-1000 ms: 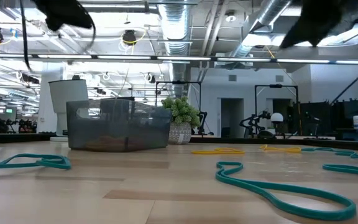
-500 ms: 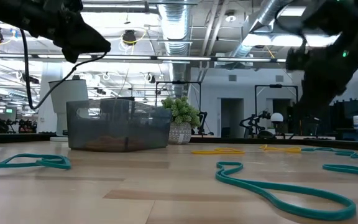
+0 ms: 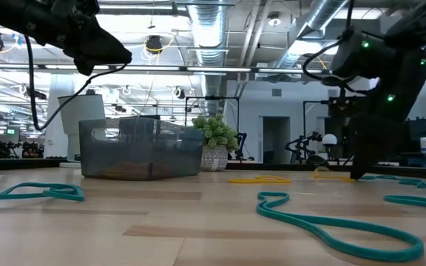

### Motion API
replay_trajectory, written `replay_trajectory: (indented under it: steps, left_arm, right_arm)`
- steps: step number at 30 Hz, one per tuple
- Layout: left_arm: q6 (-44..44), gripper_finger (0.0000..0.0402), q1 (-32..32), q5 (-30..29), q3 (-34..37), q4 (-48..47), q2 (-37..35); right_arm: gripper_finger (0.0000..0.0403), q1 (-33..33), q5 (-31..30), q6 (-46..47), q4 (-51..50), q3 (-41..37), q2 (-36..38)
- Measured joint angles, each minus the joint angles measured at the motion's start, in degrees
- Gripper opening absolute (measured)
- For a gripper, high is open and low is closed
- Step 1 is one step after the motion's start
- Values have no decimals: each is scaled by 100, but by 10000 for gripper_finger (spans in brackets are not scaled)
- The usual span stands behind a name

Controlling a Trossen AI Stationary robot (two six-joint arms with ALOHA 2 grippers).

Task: Pick and place items into bin
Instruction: Put the yellow rubber band into the black bin

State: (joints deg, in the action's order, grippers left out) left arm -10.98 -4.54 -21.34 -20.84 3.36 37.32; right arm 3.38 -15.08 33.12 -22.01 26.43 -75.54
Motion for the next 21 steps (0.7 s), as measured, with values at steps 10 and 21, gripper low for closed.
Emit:
replay_trajectory:
  steps: [10,21]
  left_arm:
    - [0,55,0,2,0,-24,0]
    - [-11,55,0,2,0,-138,0]
  right_arm:
    - [58,-96,-16,-44,285,42,-225]
    - [56,-98,-1,-22,332,84,-256]
